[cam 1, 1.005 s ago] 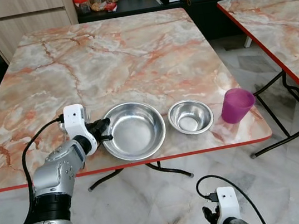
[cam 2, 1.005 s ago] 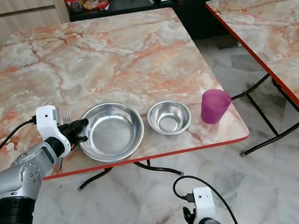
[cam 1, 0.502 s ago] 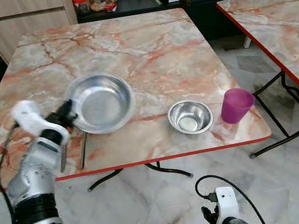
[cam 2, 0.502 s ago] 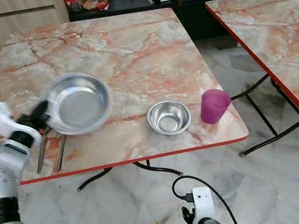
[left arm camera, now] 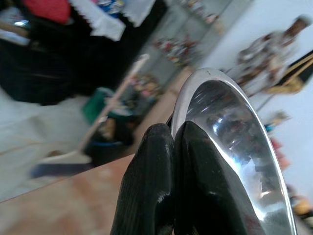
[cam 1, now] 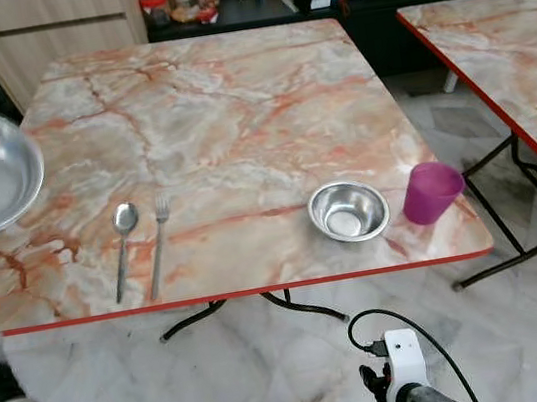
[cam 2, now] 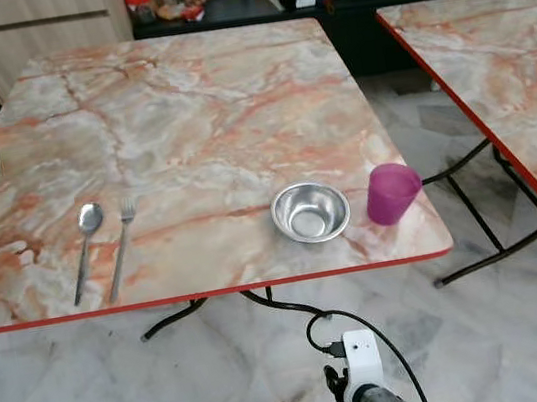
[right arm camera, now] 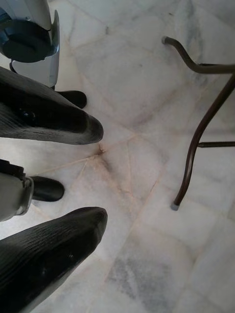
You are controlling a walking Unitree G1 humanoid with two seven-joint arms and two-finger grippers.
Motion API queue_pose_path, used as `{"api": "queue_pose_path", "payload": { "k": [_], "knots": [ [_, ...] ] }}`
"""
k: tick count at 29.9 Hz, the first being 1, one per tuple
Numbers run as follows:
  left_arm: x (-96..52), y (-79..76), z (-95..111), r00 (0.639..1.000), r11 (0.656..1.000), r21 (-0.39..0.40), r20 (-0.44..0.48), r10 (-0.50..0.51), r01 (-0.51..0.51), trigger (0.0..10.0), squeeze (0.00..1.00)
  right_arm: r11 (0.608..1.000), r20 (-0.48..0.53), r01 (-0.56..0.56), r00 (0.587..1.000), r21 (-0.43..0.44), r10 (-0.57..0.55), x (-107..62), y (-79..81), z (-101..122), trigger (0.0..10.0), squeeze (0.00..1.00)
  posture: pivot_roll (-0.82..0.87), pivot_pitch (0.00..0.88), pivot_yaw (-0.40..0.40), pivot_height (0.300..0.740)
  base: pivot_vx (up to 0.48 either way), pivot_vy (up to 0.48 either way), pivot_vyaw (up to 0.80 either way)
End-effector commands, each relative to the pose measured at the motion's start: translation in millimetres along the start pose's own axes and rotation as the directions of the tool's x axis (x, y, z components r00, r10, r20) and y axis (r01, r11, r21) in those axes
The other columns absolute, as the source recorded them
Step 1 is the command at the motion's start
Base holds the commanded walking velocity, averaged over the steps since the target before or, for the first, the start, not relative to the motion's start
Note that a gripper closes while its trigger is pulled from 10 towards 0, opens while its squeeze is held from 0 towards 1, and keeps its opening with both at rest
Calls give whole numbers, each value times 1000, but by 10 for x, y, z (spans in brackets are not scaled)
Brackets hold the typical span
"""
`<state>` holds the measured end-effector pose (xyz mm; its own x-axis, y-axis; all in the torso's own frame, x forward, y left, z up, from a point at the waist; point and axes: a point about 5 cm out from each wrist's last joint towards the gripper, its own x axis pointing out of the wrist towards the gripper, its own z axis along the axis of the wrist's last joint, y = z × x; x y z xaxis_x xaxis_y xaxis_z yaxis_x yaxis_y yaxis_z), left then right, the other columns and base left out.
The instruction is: Setting the table
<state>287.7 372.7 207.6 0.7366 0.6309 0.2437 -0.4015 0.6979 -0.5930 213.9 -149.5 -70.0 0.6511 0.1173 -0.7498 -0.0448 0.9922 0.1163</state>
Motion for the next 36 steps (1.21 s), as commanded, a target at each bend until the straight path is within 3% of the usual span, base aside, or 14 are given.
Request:
{"api": "queue_pose_path", "payload": {
  "k": [1, 6, 10, 15, 16, 20, 22, 24, 25, 29, 31, 32, 34, 36],
  "knots": [
    [-44, -49, -110, 999, 999, 30, -30, -21, 22, 10000, 0, 1000, -10, 11, 1000, 11, -11, -10, -31, -33, 10000, 0, 199, 111, -42, 731, 0, 0, 0],
    [-115, 187, -130, 995, 995, 20, 18, 101, -101, 10000, 0, 1000, -8, 17, 1000, 21, -17, -17, -54, -43, 10000, 0, 186, 119, -43, 731, 0, 0, 0],
    [-148, 477, 61, 960, 968, 24, 137, 243, -248, 10000, 0, 999, -11, 23, 1000, 23, -23, -26, -77, -65, 10000, 0, 186, 130, -45, 731, 0, 0, 0],
    [-184, 677, 208, 926, 938, 66, 201, 320, -339, 10000, 0, 999, -13, 25, 1000, 24, -25, -29, -80, -77, 10000, 0, 188, 133, -42, 731, 0, 0, 0],
    [-211, 797, 291, 902, 911, 121, 241, 358, -393, 10000, 0, 999, -15, 25, 1000, 25, -24, -29, -74, -84, 10000, 0, 187, 135, -41, 731, 0, 0, 0],
    [-259, 946, 419, 867, 858, 222, 312, 389, -464, 10000, 0, 999, -15, 23, 1000, 28, -22, -28, -59, -90, 10000, 0, 186, 138, -37, 731, 0, 0, 0],
    [-304, 1108, 496, 821, 828, 163, 330, 467, -536, 10000, 0, 1000, -15, 17, 1000, 24, -17, -25, -37, -94, 10000, 0, 188, 141, -32, 731, 0, 0, 0],
    [-359, 1246, 559, 775, 777, 177, 359, 520, -604, 10000, 0, 999, -16, 17, 1000, 31, -16, -25, -28, -100, 10000, 0, 185, 144, -31, 731, 0, 0, 0],
    [-359, 1246, 559, 775, 777, 177, 359, 520, -604, 10000, 0, 999, -16, 17, 1000, 31, -16, -25, -28, -100, 10000, 0, 185, 144, -31, 731, 0, 0, 0],
    [-402, 1306, 618, 768, 685, 364, 418, 486, -631, 10000, 0, 999, -18, 17, 1000, 31, -17, -29, -28, -114, 10000, 0, 184, 144, -30, 731, 0, 0, 0],
    [-402, 1309, 617, 766, 678, 371, 423, 484, -634, 10000, 0, 999, -19, 18, 1000, 31, -17, -29, -28, -115, 10000, 0, 184, 144, -30, 731, 0, 0, 0],
    [-461, 1375, 552, 758, 615, 446, 425, 495, -651, 10000, 0, 999, -21, 20, 1000, 30, -19, -32, -34, -125, 10000, 0, 176, 143, -27, 731, 0, 0, 0],
    [-506, 1431, 447, 761, 566, 511, 401, 510, -647, 10000, 0, 999, -23, 20, 1000, 30, -19, -35, -38, -134, 10000, 0, 174, 142, -27, 731, 0, 0, 0],
    [-541, 1478, 239, 786, 591, 530, 296, 543, -608, 10000, 0, 999, -24, 23, 999, 34, -22, -36, -40, -139, 10000, 0, 172, 141, -23, 731, 0, 0, 0]
  ]
}}
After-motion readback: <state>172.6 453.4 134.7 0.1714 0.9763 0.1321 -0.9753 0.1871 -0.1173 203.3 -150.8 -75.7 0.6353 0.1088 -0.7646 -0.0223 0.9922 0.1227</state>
